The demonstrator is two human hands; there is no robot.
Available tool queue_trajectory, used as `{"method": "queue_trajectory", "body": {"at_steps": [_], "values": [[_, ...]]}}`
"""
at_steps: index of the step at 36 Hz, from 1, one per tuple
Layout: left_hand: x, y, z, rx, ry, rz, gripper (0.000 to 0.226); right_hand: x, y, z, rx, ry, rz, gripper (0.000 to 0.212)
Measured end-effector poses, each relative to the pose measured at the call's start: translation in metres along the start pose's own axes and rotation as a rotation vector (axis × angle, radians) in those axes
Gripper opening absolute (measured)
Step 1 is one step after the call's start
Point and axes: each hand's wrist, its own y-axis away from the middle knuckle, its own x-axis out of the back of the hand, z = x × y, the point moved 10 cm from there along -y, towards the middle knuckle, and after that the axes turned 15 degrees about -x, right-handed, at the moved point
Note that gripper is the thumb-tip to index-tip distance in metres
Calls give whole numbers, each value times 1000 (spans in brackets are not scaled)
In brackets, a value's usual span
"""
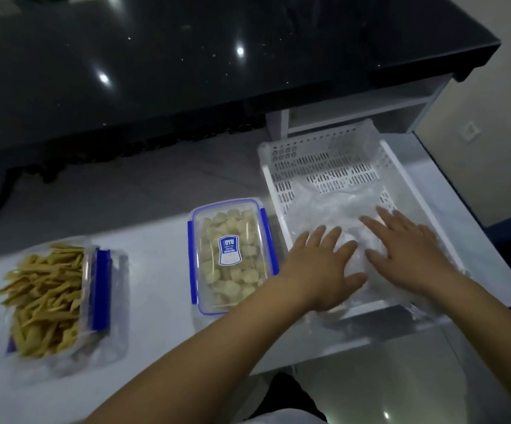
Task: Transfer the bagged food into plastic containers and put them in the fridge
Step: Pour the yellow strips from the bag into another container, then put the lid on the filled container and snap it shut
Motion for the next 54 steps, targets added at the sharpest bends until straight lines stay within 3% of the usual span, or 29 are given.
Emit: {"method": "queue_trajectory", "body": {"at_steps": [3,8,11,20,29,37,46,54], "values": [[26,57,-8,-26,101,223,67,36,30,-17,24,-147,98,68],[25,194,-63,191,186,451,69,71,110,-92,148,-406,224,64],[9,282,-93,337,166,541,73,60,165,-167,293,-443,208,65],[-84,512,-157,749,239,674,86,-76,284,-372,506,-285,-78,72],[-159,678,-213,1025,404,736,83,-146,357,-474,651,-52,-106,69],[-124,723,-316,1150,272,687,95,-149,367,-522,656,70,-112,67],[-116,718,-410,1301,368,510,136,-147,342,-568,671,34,-144,64],[-106,721,-416,1335,328,468,131,-124,324,-621,751,-351,-326,61]]}}
